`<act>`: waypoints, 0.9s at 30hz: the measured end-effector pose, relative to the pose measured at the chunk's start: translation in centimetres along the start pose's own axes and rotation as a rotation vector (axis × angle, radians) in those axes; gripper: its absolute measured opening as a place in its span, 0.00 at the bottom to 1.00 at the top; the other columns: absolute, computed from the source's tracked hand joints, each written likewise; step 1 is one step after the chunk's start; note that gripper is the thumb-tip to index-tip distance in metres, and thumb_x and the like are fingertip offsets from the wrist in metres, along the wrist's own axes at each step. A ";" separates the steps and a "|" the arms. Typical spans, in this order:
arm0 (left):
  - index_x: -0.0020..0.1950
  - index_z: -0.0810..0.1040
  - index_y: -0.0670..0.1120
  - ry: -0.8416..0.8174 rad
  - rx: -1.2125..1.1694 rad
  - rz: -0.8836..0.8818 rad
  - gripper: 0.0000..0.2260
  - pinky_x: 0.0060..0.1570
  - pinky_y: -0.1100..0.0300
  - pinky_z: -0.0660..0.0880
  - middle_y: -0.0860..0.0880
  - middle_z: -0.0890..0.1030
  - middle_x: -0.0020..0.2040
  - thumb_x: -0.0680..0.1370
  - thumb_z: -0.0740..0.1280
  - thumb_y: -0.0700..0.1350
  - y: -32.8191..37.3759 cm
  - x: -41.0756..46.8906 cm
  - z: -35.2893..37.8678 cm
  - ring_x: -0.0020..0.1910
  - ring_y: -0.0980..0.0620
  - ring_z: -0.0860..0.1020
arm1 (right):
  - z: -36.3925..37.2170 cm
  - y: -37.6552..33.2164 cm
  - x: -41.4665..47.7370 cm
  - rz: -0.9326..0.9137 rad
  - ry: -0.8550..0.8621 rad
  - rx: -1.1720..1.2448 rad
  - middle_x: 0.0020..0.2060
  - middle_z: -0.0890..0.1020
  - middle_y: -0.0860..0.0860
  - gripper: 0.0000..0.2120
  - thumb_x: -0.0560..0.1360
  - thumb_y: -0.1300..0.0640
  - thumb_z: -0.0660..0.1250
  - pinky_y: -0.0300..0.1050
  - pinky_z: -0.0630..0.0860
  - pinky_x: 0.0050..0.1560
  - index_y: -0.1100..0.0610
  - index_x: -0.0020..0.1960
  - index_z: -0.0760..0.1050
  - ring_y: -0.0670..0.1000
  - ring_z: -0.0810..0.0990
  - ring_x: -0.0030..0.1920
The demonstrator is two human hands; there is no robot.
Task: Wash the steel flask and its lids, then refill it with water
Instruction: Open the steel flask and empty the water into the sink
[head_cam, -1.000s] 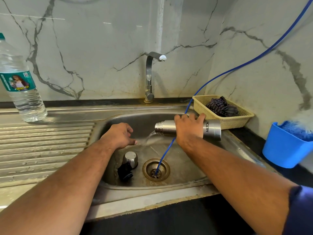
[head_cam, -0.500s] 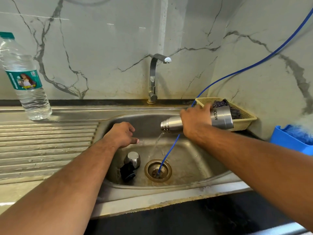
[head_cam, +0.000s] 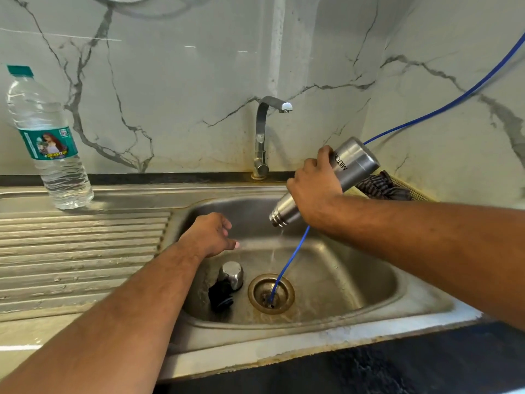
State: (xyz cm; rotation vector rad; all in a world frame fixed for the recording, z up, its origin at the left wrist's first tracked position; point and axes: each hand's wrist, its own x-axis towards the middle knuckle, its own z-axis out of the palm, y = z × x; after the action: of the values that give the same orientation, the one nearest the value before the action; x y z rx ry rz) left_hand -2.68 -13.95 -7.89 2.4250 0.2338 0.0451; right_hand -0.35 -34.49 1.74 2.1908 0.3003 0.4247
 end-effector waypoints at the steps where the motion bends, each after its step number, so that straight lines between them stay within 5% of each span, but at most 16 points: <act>1: 0.64 0.78 0.47 -0.002 -0.003 0.001 0.23 0.55 0.59 0.72 0.50 0.81 0.54 0.72 0.80 0.46 0.0 0.0 0.0 0.54 0.52 0.79 | 0.0 0.0 -0.1 -0.010 0.004 -0.020 0.55 0.80 0.58 0.25 0.71 0.42 0.74 0.70 0.58 0.70 0.54 0.63 0.75 0.62 0.76 0.60; 12: 0.64 0.78 0.47 0.000 0.020 0.037 0.24 0.63 0.55 0.75 0.52 0.81 0.53 0.71 0.81 0.47 -0.2 0.3 0.3 0.55 0.52 0.79 | -5.3 6.2 1.3 0.043 0.202 -0.305 0.58 0.81 0.58 0.24 0.69 0.49 0.77 0.74 0.52 0.74 0.53 0.63 0.78 0.63 0.75 0.66; 21: 0.68 0.77 0.45 0.003 0.042 0.041 0.27 0.65 0.55 0.75 0.49 0.82 0.58 0.71 0.80 0.46 0.0 -0.1 0.1 0.58 0.50 0.79 | -1.0 -2.2 -1.9 -0.234 0.056 -0.261 0.57 0.81 0.60 0.26 0.68 0.50 0.79 0.76 0.54 0.71 0.55 0.63 0.78 0.64 0.76 0.64; 27: 0.63 0.78 0.47 -0.016 -0.032 0.040 0.24 0.61 0.56 0.75 0.52 0.80 0.52 0.71 0.81 0.45 -0.3 -0.1 0.2 0.55 0.52 0.79 | -5.6 6.2 0.6 -0.031 0.231 -0.416 0.58 0.81 0.58 0.24 0.69 0.52 0.77 0.73 0.56 0.73 0.53 0.62 0.77 0.63 0.75 0.66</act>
State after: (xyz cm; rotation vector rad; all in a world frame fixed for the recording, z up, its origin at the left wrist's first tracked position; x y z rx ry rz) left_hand -2.77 -13.88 -8.27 2.3969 0.1754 0.0467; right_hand -1.61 -34.02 9.99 1.7325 0.3366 0.6616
